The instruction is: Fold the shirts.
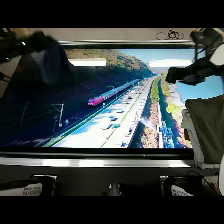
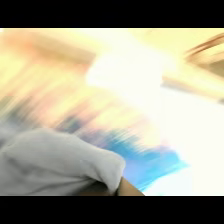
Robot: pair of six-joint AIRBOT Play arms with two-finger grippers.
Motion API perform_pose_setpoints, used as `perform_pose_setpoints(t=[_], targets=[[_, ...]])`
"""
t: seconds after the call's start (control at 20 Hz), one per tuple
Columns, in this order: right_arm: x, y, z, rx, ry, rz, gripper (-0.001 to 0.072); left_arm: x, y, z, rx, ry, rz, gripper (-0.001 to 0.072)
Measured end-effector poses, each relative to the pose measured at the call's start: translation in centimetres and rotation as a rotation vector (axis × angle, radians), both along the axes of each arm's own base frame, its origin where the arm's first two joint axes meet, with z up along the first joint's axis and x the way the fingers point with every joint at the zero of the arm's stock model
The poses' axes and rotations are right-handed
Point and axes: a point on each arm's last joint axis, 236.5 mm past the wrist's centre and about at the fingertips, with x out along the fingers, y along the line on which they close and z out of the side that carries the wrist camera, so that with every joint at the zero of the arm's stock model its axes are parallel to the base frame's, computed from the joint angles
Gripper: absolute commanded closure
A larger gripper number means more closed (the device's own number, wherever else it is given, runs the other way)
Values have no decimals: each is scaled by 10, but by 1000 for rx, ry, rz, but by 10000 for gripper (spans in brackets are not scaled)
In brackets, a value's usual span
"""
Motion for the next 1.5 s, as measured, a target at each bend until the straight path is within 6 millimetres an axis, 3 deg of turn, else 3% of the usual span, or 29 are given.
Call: perform_pose_setpoints(t=[0.1, 0.15, 0.25, 0.3, 0.4, 0.45, 0.5, 0.55, 0.6, 0.65, 0.7, 0.75, 0.85, 1.0, 1.1, 1.2, 1.35, 1.5], targets=[[-21, -6, 46, -29, -114, -5, 84, -59, -55, 64, 14, -153, -121, 679], [-33, -9, 68, -40, -167, -10, 84, -85, -80, 81, 15, -199, -179, 679], [-62, -15, 105, -59, -256, -21, 84, -121, -125, 87, 32, -225, -270, 679], [-77, -17, 121, -65, -293, -29, 84, -129, -145, 71, 54, -195, -300, 679], [-102, -21, 139, -72, -331, -48, 85, -134, -186, 15, 95, -74, -358, 678], [-111, -23, 142, -77, -331, -55, 85, -135, -208, -26, 117, 10, -384, 662], [-120, -25, 142, -78, -320, -61, 85, -137, -228, -70, 147, 99, -410, 402], [-125, -26, 138, -82, -300, -63, 85, -140, -247, -120, 180, 201, -434, 83], [-129, -26, 132, -83, -264, -66, 84, -145, -260, -161, 207, 289, -453, 6], [-132, -27, 123, -87, -220, -66, 84, -151, -271, -195, 217, 381, -470, 6], [-133, -27, 113, -90, -174, -64, 84, -156, -276, -216, 224, 447, -483, 6], [-133, -28, 101, -93, -119, -63, 84, -158, -275, -229, 229, 506, -490, 7], [-128, -27, 74, -96, -19, -57, 84, -147, -256, -227, 242, 550, -475, 7], [-124, -26, 11, -97, 172, -45, 83, -142, -189, -233, 342, 655, -422, 14], [-129, -25, -45, -99, 307, -34, 83, -163, -139, -258, 408, 786, -384, 15], [-138, -24, -97, -99, 414, -22, 83, -197, -112, -286, 410, 899, -369, 16], [-156, -25, -155, -95, 533, -21, 83, -251, -107, -334, 296, 1045, -356, 31], [-163, -37, -180, -81, 579, -62, 83, -283, -127, -368, 172, 1117, -338, 32]])
